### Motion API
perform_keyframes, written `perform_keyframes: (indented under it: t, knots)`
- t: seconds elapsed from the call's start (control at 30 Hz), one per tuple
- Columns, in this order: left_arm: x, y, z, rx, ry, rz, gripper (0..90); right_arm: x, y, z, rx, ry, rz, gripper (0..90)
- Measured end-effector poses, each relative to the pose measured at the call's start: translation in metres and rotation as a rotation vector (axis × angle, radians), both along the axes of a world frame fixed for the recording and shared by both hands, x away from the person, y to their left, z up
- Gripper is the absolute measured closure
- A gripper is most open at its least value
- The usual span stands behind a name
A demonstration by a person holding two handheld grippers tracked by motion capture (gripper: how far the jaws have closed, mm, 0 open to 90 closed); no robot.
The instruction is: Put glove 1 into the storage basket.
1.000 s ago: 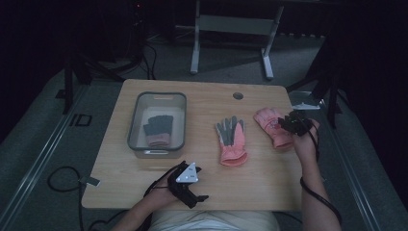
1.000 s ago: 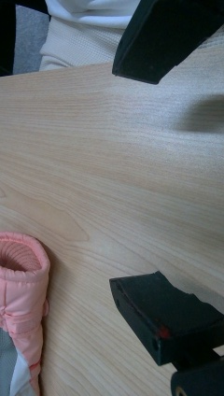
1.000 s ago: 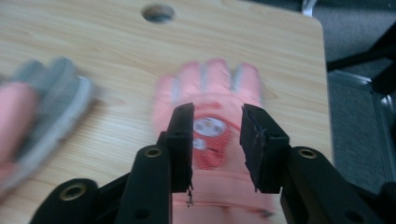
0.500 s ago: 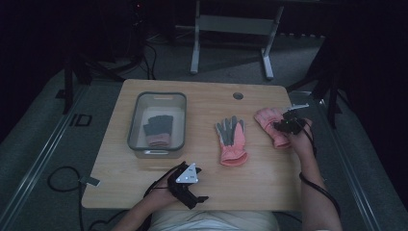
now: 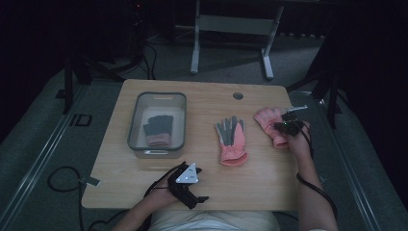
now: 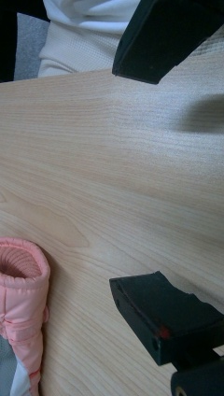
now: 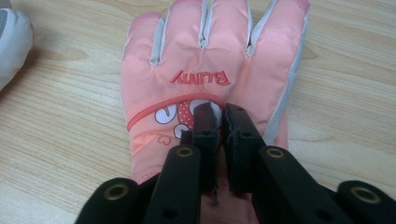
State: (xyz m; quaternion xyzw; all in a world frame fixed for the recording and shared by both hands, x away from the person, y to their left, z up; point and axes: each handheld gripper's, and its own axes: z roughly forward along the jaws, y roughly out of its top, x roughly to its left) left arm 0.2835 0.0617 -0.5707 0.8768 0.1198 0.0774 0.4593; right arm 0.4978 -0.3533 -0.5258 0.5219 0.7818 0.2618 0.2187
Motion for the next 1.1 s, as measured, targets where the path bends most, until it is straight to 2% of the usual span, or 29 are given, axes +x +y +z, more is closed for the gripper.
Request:
perform_keyframes:
  t: [0.1,0.2,0.33,0.37,0.4,0.43,0.47,0.67,0.73,0.8,0.9,1.03,1.1]
  knots:
    - [0.0,0.0,0.0,0.0,0.0,-0.004,1.5,-0.005,0.004,0.004,-0.018,-0.027,-0.006,86.5]
    - [0.0,0.0,0.0,0.005,-0.002,-0.005,1.5,-0.012,0.003,0.011,0.014,-0.037,-0.043,87.1]
    - [0.0,0.0,0.0,0.005,-0.004,-0.004,1.5,-0.03,0.008,0.027,0.017,-0.059,-0.096,87.5]
    - [0.0,0.0,0.0,0.005,-0.004,-0.004,1.5,-0.03,0.008,0.027,0.017,-0.059,-0.096,87.5]
    - [0.0,0.0,0.0,0.007,-0.004,-0.005,1.5,-0.035,0.009,0.032,0.033,-0.064,-0.102,87.5]
    - [0.0,0.0,0.0,0.006,-0.005,-0.005,1.5,-0.047,0.011,0.043,0.058,-0.083,-0.124,87.6]
    - [0.0,0.0,0.0,0.003,-0.004,-0.008,1.5,-0.052,0.012,0.048,0.063,-0.078,-0.135,87.6]
    - [-0.001,0.0,0.0,0.006,-0.007,-0.009,1.5,-0.086,0.019,0.062,0.082,-0.104,-0.214,87.6]
    - [-0.001,0.0,0.0,0.006,-0.006,-0.008,1.5,-0.095,0.02,0.064,0.081,-0.104,-0.233,87.6]
    - [-0.001,0.0,0.0,0.008,-0.009,-0.011,1.5,-0.102,0.02,0.063,0.101,-0.107,-0.245,87.6]
    - [-0.001,0.001,0.0,0.002,-0.006,-0.017,1.5,-0.112,0.024,0.057,0.118,-0.103,-0.252,87.6]
    - [-0.002,0.001,0.0,0.004,-0.005,-0.02,1.5,-0.111,0.031,0.041,0.107,-0.07,-0.245,87.8]
    - [-0.001,0.0,0.0,0.007,-0.008,-0.019,1.5,-0.107,0.035,0.033,0.102,-0.068,-0.247,87.7]
